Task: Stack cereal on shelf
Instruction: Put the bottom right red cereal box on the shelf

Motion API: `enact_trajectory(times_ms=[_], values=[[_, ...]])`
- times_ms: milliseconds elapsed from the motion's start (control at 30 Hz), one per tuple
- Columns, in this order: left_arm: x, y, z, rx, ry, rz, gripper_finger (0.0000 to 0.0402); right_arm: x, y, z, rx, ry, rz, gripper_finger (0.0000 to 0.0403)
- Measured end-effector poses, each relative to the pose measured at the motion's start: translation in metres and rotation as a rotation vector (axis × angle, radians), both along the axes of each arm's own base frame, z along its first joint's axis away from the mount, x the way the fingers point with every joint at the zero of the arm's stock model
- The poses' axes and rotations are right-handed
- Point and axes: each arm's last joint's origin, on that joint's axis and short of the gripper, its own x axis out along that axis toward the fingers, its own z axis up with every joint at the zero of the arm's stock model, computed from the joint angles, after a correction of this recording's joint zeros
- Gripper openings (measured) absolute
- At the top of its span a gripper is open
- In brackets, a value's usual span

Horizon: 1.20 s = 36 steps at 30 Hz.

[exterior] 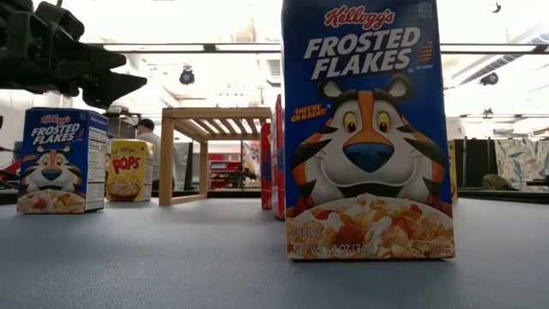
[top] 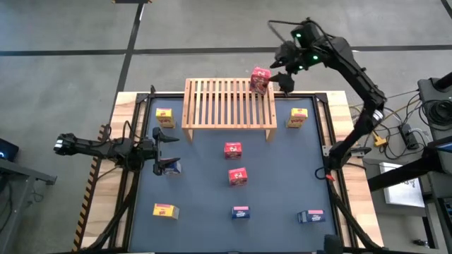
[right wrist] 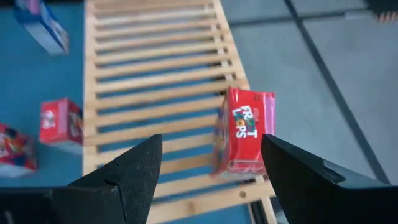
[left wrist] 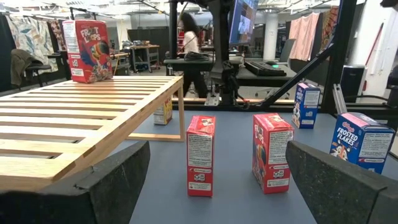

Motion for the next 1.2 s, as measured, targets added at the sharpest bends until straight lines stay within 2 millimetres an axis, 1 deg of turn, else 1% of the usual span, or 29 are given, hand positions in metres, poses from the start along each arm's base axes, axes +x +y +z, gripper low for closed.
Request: enact_trajectory(times_ms=[100, 233, 333, 533, 700, 967, 1067, 1200], values=[[0.000, 0.000, 0.000, 0.000, 0.000, 0.000, 0.0359, -0.015, 0.003, -0.005, -0.041, -0.080, -0.008, 0.0256], [0.000, 0.000, 0.000, 0.000, 0.000, 0.000, 0.0359, -0.032, 0.014, -0.015, -0.125, -0.175, -0.035, 0.0256], [0.000, 0.000, 0.000, 0.000, 0.000, 0.000, 0.0359, -0.039, 0.024, -0.026, -0.194, -0.246, -0.039, 0.0254], [0.000, 0.000, 0.000, 0.000, 0.000, 0.000, 0.0359, -0.052, 0.039, -0.054, -0.274, -0.378, -0.063, 0.0248], [0.000, 0.000, 0.000, 0.000, 0.000, 0.000, 0.0359, -0.057, 0.045, -0.077, -0.286, -0.441, -0.084, 0.0250], [0.000, 0.000, 0.000, 0.000, 0.000, 0.000, 0.0359, -0.057, 0.044, -0.100, -0.218, -0.466, -0.127, 0.0247], [0.000, 0.000, 0.000, 0.000, 0.000, 0.000, 0.0359, -0.055, 0.042, -0.106, -0.183, -0.479, -0.146, 0.0247], [0.000, 0.000, 0.000, 0.000, 0.000, 0.000, 0.0359, -0.053, 0.040, -0.109, -0.156, -0.478, -0.157, 0.0246]])
